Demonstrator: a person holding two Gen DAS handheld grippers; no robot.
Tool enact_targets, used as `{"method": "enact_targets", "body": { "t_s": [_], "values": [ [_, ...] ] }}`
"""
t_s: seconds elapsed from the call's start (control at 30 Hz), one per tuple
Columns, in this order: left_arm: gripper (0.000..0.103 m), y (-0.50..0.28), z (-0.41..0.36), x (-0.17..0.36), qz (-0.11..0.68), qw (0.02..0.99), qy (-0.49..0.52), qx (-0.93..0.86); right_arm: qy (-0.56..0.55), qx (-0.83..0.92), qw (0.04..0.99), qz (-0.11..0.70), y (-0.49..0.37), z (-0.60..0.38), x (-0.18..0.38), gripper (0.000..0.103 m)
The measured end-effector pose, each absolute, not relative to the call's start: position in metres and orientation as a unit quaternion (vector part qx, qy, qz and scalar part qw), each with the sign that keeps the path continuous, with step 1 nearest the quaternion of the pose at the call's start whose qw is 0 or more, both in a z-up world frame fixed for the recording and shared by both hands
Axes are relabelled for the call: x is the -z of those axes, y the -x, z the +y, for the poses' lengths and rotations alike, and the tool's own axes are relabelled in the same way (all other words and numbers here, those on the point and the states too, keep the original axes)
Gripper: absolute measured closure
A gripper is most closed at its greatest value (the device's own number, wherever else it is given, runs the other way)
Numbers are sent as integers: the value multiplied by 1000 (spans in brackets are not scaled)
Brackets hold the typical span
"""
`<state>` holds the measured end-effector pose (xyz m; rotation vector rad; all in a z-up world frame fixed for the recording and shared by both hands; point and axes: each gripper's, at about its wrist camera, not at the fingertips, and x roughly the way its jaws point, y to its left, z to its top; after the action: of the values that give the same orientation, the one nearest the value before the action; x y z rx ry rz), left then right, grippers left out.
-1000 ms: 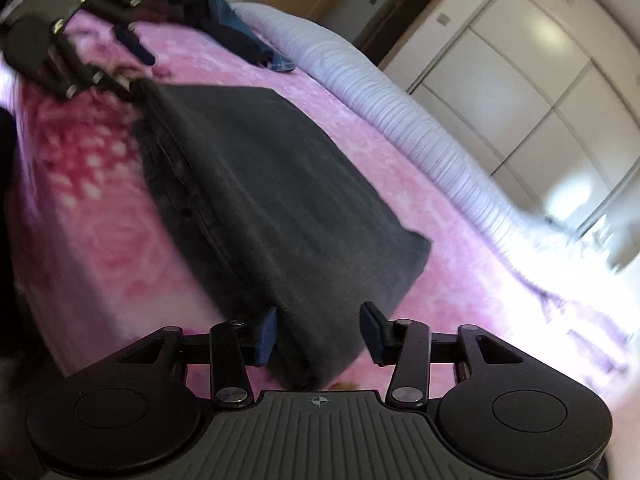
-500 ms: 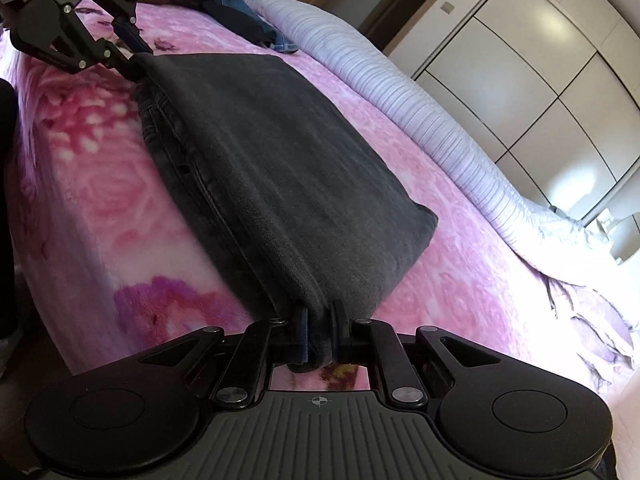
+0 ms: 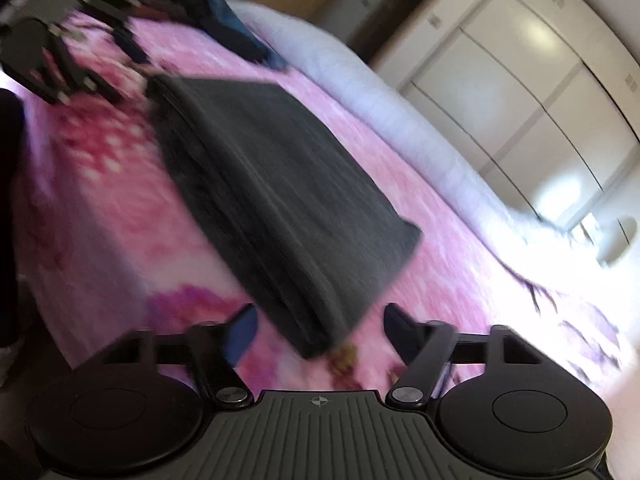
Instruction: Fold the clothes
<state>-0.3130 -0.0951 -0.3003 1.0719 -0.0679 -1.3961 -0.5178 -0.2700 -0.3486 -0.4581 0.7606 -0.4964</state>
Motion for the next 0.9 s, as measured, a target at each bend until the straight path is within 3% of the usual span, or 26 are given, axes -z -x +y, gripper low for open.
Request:
{"method": "enact_targets", "body": {
  "t_s": [0.3, 0.9],
  "values": [
    [56, 320, -121, 298, -6, 633, -470, 615, 332, 164, 828, 422, 467, -261, 378, 30],
    [49, 321, -120, 298, -10, 619, -485, 618, 302, 132, 846, 419, 459, -281, 370, 31]
  ]
}}
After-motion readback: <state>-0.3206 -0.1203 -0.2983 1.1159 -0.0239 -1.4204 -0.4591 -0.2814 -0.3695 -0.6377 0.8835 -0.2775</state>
